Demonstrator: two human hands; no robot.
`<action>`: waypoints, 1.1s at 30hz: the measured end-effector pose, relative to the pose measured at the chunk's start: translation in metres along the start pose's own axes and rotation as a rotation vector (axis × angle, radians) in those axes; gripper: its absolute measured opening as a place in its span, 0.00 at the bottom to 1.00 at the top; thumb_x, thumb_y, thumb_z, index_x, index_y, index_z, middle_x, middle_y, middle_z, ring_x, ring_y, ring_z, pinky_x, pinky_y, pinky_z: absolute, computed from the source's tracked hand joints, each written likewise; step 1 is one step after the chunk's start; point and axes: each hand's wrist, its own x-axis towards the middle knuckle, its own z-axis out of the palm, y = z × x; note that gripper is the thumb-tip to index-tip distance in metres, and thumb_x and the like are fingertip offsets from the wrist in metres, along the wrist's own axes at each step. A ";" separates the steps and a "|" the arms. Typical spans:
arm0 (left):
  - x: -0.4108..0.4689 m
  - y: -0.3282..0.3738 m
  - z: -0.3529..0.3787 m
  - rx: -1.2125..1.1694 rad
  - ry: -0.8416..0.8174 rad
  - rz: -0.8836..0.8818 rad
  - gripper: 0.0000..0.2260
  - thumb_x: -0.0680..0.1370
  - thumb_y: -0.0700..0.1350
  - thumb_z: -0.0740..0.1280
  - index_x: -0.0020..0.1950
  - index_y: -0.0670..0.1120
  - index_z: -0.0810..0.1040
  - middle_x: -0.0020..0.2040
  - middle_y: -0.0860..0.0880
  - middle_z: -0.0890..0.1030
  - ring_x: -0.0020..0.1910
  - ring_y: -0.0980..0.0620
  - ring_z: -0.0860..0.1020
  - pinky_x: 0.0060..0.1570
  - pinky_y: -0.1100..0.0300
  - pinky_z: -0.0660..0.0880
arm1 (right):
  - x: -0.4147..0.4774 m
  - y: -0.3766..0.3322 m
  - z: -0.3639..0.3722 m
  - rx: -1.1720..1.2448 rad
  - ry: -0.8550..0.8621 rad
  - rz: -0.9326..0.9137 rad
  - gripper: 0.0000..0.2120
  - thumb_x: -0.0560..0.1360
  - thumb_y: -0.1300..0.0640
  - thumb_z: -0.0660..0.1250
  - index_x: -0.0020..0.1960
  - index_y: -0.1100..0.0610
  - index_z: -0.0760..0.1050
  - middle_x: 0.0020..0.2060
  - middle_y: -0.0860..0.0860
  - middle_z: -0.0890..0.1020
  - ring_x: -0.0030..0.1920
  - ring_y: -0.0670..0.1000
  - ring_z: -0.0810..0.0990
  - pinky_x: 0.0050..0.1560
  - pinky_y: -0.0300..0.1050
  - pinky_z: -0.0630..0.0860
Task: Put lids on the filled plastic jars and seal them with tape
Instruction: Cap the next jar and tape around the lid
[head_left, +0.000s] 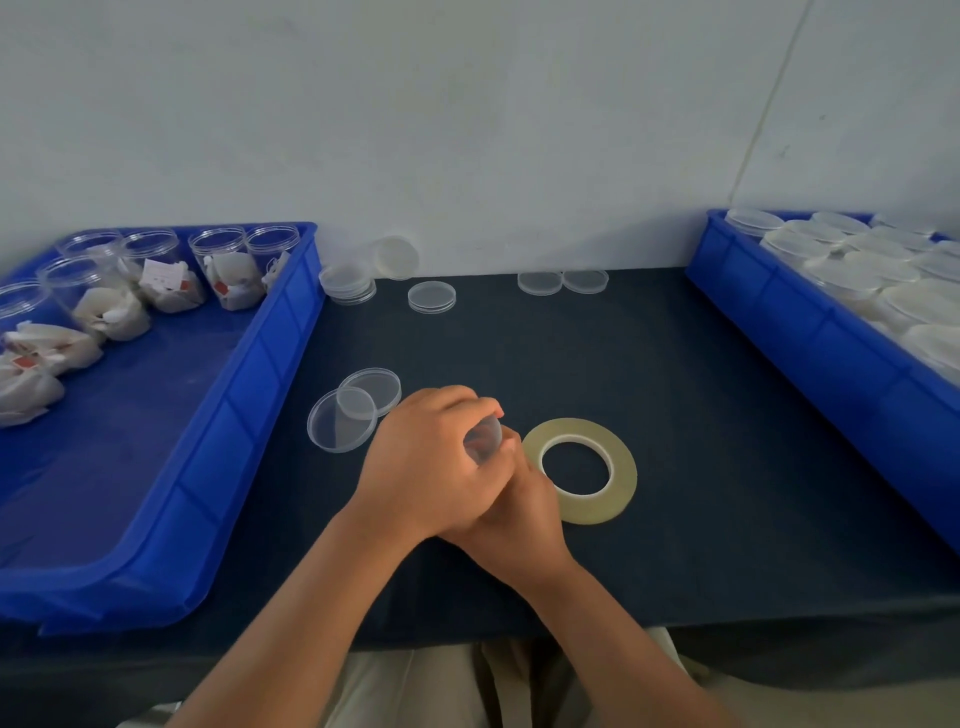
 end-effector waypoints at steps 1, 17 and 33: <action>0.000 -0.001 0.000 -0.001 -0.008 0.017 0.19 0.76 0.58 0.65 0.57 0.49 0.87 0.52 0.54 0.85 0.51 0.52 0.83 0.51 0.58 0.79 | 0.000 0.000 0.000 0.009 -0.004 -0.005 0.34 0.69 0.45 0.82 0.70 0.56 0.76 0.60 0.47 0.81 0.54 0.47 0.83 0.50 0.48 0.81; -0.007 -0.006 0.005 0.044 0.018 0.045 0.20 0.77 0.63 0.64 0.59 0.55 0.87 0.62 0.55 0.84 0.63 0.53 0.79 0.61 0.56 0.77 | -0.007 0.052 -0.086 -0.594 -0.345 0.197 0.48 0.75 0.28 0.66 0.85 0.50 0.53 0.84 0.39 0.50 0.83 0.45 0.50 0.80 0.44 0.56; -0.003 -0.011 -0.004 0.094 0.127 0.300 0.24 0.79 0.66 0.67 0.62 0.50 0.87 0.66 0.48 0.83 0.68 0.45 0.78 0.75 0.38 0.65 | -0.040 -0.009 -0.099 -0.135 -0.009 0.216 0.14 0.79 0.37 0.60 0.47 0.47 0.70 0.36 0.39 0.79 0.31 0.42 0.77 0.29 0.33 0.70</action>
